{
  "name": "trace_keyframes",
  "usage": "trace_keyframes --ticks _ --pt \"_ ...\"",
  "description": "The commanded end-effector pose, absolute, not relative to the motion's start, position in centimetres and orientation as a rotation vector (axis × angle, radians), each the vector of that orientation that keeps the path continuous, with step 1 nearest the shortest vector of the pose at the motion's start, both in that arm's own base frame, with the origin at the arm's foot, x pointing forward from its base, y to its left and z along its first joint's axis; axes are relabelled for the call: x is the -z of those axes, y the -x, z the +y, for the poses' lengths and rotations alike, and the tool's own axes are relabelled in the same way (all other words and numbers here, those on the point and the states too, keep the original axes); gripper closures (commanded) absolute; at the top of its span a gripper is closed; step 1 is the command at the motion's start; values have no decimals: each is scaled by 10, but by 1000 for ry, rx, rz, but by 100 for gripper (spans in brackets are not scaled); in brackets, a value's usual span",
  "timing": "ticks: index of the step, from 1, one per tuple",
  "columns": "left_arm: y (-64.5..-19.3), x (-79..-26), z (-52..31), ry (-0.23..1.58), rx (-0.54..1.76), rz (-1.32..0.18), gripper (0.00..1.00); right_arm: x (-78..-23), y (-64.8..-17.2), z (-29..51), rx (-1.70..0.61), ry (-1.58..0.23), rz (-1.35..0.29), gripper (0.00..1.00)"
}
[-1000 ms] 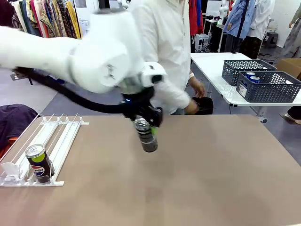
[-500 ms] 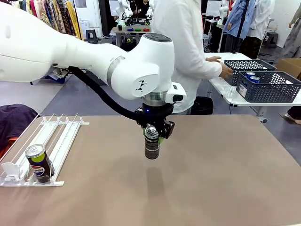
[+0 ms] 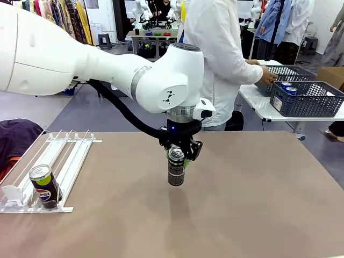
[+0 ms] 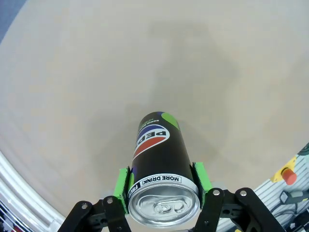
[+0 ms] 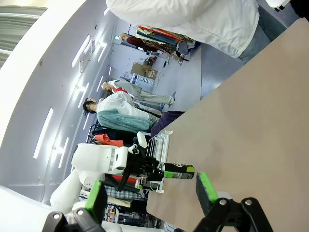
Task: Retrieve and store the cans from the dispenser.
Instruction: Pick up one can from the Automatic Can Dispenser and place it in the middle of the table.
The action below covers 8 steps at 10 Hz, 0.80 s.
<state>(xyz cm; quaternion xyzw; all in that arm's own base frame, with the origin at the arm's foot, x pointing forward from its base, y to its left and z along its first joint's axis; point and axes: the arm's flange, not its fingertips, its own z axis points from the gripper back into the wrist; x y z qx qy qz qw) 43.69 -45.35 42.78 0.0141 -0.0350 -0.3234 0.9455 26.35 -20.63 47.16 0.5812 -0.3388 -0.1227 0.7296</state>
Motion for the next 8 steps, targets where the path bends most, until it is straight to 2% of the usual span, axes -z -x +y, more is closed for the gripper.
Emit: trace_keyframes --ticks 1,2,3,4,8 --pt "-442 -433 -448 12 672 -60 100 -475 -266 -205 271 -1301 -772 0" --pt "-442 -431 -447 17 669 -54 100 -475 -266 -205 271 -1301 -772 0" --pt "-443 -432 -447 15 663 -56 48 -475 -266 -205 271 -1301 -772 0" --pt "-442 -432 -446 13 657 -52 0 -475 -266 -205 271 -1301 -772 0" --pt "-442 -442 -439 46 632 -74 0 -475 -266 -205 271 -1301 -772 0"
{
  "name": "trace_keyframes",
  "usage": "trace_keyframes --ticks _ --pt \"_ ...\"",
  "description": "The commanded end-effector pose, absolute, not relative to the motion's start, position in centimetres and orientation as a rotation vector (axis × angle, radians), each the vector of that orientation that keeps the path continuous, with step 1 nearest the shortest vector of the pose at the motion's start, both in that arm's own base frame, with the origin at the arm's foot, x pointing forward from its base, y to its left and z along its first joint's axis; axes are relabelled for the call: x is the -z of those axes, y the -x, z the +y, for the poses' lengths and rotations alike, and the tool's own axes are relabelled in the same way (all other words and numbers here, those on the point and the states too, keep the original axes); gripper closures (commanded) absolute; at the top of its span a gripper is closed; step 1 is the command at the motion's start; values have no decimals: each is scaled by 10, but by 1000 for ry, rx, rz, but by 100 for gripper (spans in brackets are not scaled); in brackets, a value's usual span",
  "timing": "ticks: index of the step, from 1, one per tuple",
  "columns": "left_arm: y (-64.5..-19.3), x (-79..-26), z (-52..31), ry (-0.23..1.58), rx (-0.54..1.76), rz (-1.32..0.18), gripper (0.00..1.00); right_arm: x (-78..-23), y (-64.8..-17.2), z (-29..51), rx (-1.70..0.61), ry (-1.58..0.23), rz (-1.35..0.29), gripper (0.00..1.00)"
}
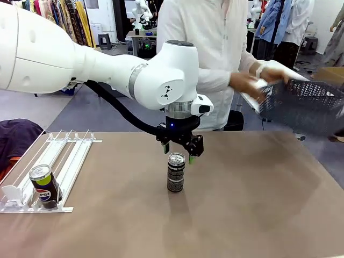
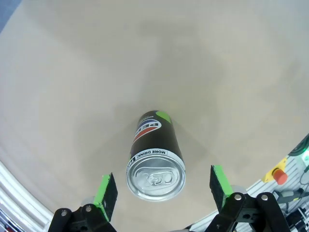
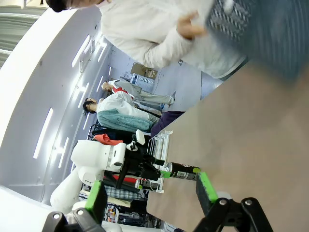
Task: Retrieve and store the cans from the dispenser.
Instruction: Pick up one can from the Automatic Can Dispenser and place it in the middle of the table.
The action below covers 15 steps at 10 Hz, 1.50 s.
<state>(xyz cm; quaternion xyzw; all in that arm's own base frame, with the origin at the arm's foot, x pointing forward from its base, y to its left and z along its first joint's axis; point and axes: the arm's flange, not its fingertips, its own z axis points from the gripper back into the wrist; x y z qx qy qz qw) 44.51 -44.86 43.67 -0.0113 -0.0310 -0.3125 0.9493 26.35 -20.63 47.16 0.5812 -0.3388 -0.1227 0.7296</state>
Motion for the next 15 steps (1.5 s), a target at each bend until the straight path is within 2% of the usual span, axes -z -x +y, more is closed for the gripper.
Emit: trace_keyframes --ticks 1,5,8,10,12,15 --pt "-439 -451 -433 62 627 -97 0 -475 -266 -205 271 -1301 -772 0" --pt "-413 -521 -364 212 572 -90 0 -475 -266 -205 271 -1301 -772 0" --pt "-411 -576 -239 528 525 -87 0 -475 -266 -205 271 -1301 -772 0" --pt "-419 -590 -139 717 422 -109 0 -475 -266 -205 271 -1301 -772 0" --pt "-418 -584 -26 847 228 -161 0 -475 -266 -205 271 -1301 -772 0" --pt "-390 -512 115 1172 -86 -204 0 -475 -266 -205 271 -1301 -772 0"
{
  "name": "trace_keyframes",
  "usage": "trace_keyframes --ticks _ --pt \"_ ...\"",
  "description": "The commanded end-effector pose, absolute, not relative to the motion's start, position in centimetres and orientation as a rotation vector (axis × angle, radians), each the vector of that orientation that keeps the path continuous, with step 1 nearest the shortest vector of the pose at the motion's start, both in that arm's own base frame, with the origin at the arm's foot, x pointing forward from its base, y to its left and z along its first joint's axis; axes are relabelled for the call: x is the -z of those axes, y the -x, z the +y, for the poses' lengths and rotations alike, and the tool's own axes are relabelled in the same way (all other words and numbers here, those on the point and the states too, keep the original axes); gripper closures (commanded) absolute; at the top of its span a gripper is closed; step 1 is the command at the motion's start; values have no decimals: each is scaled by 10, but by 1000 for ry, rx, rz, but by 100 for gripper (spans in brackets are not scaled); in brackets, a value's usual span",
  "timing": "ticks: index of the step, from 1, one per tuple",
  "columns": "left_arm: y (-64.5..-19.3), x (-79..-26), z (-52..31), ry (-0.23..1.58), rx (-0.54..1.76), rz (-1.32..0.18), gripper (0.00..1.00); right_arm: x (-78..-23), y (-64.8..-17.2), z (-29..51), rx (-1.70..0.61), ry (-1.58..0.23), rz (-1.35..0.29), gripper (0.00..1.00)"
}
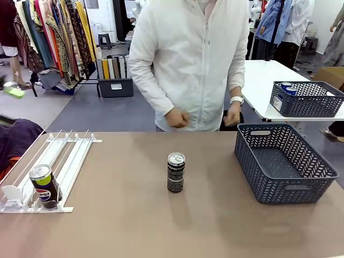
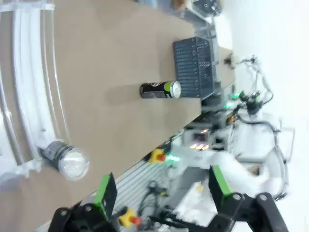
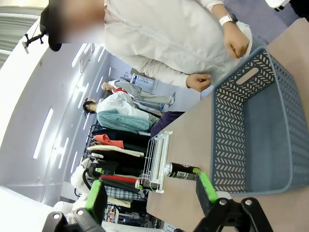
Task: Retrieve and store the cans from the dispenser.
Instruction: Pick up one can from the Automatic Can Dispenser and place it in the middle of the table.
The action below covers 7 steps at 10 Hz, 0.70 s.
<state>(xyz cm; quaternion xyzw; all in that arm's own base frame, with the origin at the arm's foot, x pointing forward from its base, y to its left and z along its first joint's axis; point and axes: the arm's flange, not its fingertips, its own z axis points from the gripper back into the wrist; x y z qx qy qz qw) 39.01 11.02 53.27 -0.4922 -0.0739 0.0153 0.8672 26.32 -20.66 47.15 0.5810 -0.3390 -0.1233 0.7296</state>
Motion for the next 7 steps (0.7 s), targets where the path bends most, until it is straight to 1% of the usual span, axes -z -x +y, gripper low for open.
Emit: trace_keyframes --ticks 1,2,3,4,7 --pt "-376 -486 138 1287 -144 -243 0 -475 -266 -205 271 -1301 -772 0" --pt "-369 -464 150 1351 -192 -247 0 -475 -266 -205 271 -1301 -772 0" --pt "-368 -454 153 1328 -207 -183 0 -475 -266 -205 271 -1301 -772 0" --pt "-365 -476 161 1250 -197 -204 0 -475 -266 -205 271 -1301 -772 0" --pt "-365 -476 161 1250 -197 -204 0 -475 -266 -205 271 -1301 -772 0"
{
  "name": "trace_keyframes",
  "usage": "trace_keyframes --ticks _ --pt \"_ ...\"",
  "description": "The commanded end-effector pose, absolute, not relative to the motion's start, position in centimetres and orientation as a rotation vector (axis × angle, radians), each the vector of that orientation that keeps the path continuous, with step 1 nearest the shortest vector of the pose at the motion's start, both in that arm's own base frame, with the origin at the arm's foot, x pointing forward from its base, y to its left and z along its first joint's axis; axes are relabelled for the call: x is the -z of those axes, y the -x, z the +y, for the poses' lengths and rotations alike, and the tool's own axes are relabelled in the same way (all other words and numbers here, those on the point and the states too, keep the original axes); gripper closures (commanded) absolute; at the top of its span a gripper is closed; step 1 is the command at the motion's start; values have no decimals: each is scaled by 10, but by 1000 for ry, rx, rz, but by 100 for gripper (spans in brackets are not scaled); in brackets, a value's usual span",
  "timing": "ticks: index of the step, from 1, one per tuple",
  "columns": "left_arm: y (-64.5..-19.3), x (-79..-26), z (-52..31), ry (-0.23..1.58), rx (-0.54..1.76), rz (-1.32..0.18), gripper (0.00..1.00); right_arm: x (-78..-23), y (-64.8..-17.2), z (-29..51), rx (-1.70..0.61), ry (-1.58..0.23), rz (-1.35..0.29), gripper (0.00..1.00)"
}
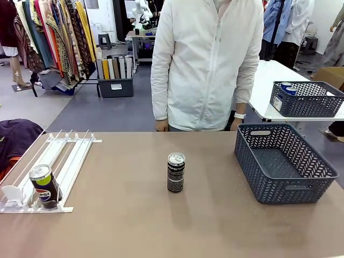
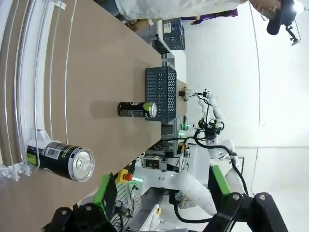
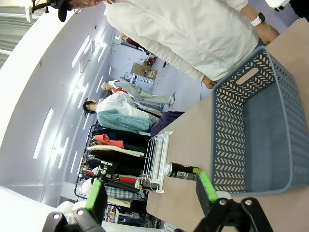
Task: Retrieve and store the cans from the dispenser.
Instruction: Pick up one can from the Automatic Can Dispenser and place it in the middle of the table.
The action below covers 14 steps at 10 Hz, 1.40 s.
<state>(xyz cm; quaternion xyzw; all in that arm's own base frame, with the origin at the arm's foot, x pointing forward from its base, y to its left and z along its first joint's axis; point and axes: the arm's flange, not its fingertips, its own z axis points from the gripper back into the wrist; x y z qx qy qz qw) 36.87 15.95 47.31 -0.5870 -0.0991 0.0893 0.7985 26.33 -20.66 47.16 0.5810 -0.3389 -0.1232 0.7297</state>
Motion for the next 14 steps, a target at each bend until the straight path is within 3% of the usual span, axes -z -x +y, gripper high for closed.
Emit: trace_keyframes --ticks 1,9,12,14 --pt "-365 -476 161 1250 -197 -204 0 -475 -266 -205 271 -1301 -772 0" --pt "-368 -475 162 1253 -193 -218 0 -475 -266 -205 271 -1301 -772 0" --pt "-353 -513 97 630 -25 -71 0 -475 -266 -205 271 -1301 -772 0" --pt "-345 -513 52 324 76 -126 0 -475 -266 -205 271 -1301 -772 0"
